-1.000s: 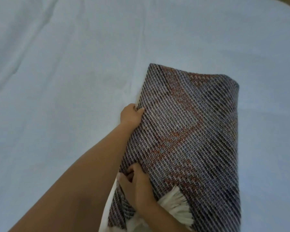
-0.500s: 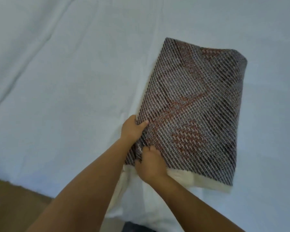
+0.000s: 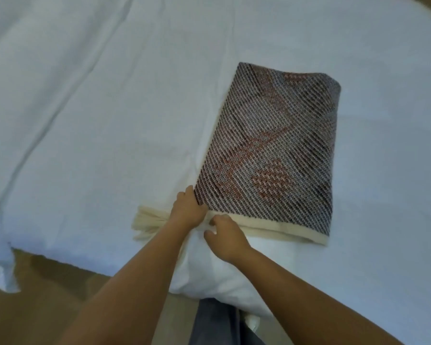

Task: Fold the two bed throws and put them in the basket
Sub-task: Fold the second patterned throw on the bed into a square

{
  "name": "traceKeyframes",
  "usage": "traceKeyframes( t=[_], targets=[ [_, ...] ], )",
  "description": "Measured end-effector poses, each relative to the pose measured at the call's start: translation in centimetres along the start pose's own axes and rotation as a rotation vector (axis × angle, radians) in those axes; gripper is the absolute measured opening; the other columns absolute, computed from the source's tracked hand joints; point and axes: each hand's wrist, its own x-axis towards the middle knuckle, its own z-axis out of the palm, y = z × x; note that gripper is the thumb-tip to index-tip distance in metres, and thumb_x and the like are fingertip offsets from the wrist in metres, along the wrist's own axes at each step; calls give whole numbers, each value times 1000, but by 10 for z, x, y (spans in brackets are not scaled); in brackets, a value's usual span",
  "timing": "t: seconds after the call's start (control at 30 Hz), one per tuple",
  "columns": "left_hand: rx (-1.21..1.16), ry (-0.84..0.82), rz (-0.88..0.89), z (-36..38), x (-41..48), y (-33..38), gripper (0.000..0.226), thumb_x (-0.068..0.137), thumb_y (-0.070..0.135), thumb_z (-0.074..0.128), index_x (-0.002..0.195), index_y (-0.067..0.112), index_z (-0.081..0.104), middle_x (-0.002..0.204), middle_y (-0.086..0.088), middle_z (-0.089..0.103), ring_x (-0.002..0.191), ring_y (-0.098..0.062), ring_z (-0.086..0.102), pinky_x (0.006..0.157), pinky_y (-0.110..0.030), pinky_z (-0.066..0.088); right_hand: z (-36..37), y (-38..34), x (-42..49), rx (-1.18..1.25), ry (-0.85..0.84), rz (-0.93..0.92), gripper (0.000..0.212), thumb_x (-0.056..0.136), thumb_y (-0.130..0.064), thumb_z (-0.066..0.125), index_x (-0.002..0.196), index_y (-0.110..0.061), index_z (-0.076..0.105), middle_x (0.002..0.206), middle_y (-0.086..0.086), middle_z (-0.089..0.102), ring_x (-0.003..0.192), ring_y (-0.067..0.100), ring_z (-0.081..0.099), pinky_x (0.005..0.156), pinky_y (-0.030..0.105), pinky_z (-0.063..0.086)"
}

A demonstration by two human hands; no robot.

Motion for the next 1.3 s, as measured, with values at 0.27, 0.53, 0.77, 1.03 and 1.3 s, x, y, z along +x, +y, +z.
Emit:
traceKeyframes(
  t=[0.27, 0.53, 0.77, 1.03, 1.3],
  targets=[
    [176, 88, 169, -3, 52, 67, 76, 87, 36, 52, 146, 12, 10, 147, -18, 24, 131, -36, 31, 106, -48, 33, -95, 33, 54, -9, 273, 105, 22, 91, -19, 47, 108, -7, 55, 110, 7, 48, 98, 22, 48, 86, 32, 41],
    [349, 75, 379, -31, 155, 143, 66, 91, 36, 45, 147, 20, 13, 148, -14, 26, 132, -35, 31, 106, -48, 32, -224, 64, 129, 36, 453, 211, 12, 91, -18, 49, 93, -10, 58, 99, 7, 56, 83, 22, 53, 75, 27, 38],
    [584, 82, 592, -28, 227, 223, 57, 97, 37, 33, 148, 19, 13, 152, -9, 23, 138, -30, 23, 112, -47, 25, -302, 95, 166, 16, 507, 234, 10, 87, -16, 52, 82, -10, 58, 79, -1, 54, 75, 17, 50, 69, 25, 35],
    [631, 86, 662, -48, 318, 297, 82, 84, 48, 54, 148, 21, 12, 155, -7, 19, 143, -26, 14, 115, -53, 11, -364, 127, 232, -106, 570, 156, 26, 90, -18, 54, 113, -9, 60, 122, 14, 52, 114, 28, 45, 97, 35, 36],
    [757, 164, 650, -65, 367, 305, 35, 83, 50, 42, 81, 16, 49, 76, -3, 58, 67, -22, 51, 70, -33, 36, -414, 163, 285, -111, 287, 283, 46, 74, -61, 62, 92, -20, 54, 94, 1, 58, 92, 25, 56, 81, 39, 45]
  ],
)
